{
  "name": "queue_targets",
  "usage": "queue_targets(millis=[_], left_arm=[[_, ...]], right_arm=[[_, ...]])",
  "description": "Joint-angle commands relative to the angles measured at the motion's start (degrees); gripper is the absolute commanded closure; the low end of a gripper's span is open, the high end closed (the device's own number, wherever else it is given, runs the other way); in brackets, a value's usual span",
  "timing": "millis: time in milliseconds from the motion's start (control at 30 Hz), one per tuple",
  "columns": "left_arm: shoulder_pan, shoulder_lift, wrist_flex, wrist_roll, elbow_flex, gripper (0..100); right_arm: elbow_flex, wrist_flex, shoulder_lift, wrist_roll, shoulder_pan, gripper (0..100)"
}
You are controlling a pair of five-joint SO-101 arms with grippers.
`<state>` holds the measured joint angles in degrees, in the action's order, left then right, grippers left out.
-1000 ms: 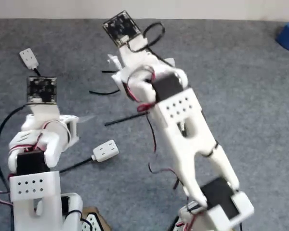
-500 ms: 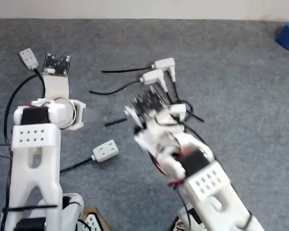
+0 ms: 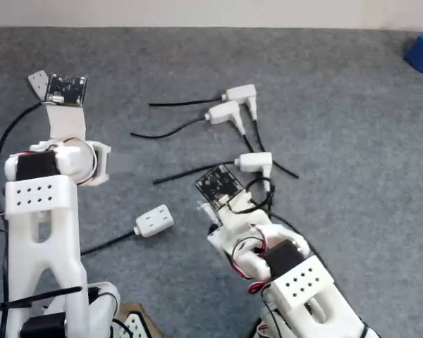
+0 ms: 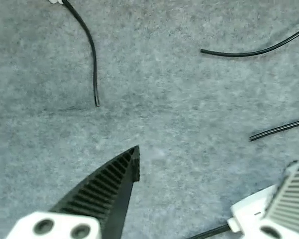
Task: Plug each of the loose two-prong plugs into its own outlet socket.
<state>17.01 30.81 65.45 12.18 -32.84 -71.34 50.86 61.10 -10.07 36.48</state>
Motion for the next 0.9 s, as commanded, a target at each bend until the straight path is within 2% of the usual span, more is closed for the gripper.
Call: queue_targets(millis=[0,67,133,433,600,867], left_arm=[[3.0,-0.1,0.0,3.0,1.8,59],[4.4,-0.1,0.0,3.5,1.8,59],[5.1,-0.1,-0.1,3.8,1.8,59],[8.8,-0.2,-0.4,5.7,1.8,59],[12.1,-0.2,-6.4,5.7,-0.9,59],[14.3,-0.2,-7.4,8.0,-2.9,59]], right_arm=[[-0.9,-0.6,1.0,0.7,0.7,88.0],[-2.1,-0.4,1.0,0.7,0.7,79.9],[-2.3,-0.4,1.1,0.7,0.7,76.9],[-5.8,-0.8,1.0,0.7,0.4,76.7],[-9.3,-0.8,1.0,0.4,0.5,76.7],[-10.2,-3.4,1.0,0.6,0.5,76.7]])
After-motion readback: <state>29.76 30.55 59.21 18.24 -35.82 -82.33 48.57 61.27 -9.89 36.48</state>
